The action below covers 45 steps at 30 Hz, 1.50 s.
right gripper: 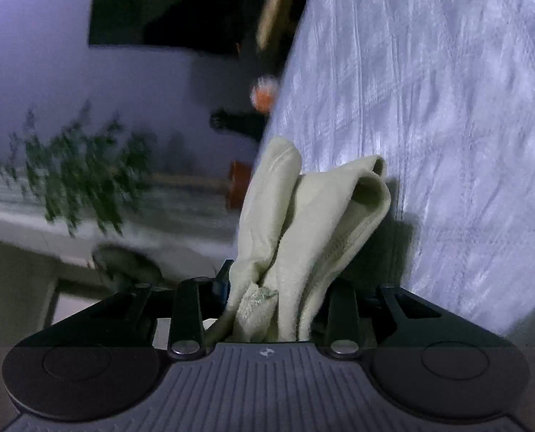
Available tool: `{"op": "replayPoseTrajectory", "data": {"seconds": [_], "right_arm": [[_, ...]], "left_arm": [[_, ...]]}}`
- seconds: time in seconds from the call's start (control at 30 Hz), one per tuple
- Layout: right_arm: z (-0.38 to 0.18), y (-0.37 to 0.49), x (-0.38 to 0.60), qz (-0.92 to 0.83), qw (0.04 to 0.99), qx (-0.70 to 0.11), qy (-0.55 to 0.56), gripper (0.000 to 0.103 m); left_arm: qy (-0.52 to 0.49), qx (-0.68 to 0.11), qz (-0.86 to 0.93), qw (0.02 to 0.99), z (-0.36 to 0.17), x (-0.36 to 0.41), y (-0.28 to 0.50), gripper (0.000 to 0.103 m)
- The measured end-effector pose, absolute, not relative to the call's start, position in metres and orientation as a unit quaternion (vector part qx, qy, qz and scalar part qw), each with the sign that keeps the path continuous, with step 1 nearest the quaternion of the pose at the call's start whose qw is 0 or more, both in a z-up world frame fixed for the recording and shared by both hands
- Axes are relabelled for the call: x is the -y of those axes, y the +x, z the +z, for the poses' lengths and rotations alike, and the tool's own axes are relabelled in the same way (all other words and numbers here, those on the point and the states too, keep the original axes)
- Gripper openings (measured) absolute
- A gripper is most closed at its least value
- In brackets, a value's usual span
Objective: Fold clothes
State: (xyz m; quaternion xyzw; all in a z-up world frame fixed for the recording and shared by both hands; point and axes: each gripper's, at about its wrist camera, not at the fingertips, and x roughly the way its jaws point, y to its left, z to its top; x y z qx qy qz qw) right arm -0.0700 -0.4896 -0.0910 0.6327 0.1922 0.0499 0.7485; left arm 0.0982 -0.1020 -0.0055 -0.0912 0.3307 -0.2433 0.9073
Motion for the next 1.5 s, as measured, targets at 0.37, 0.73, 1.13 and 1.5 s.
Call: {"op": "replayPoseTrajectory", "data": {"seconds": [0.37,0.73,1.13,1.5], "right_arm": [[-0.041,-0.125,0.611,-0.148,0.799,-0.026,0.582,0.039],[-0.103,-0.119,0.652,-0.291,0.781,-0.091,0.545,0.048],[-0.010,-0.092,0.572,-0.349,0.895,-0.258,0.105,0.061],[-0.027,-0.050,0.576,-0.319,0.873,-0.358,0.091,0.068]], "left_arm": [[-0.049,-0.336,-0.257,0.905,-0.010,0.122,0.094,0.063],[-0.023,-0.339,-0.269,0.901,-0.015,0.133,0.087,0.063],[-0.006,-0.334,-0.292,0.896,-0.012,0.144,0.079,0.066],[0.020,-0.300,-0.286,0.910,-0.006,0.149,0.061,0.067]]}}
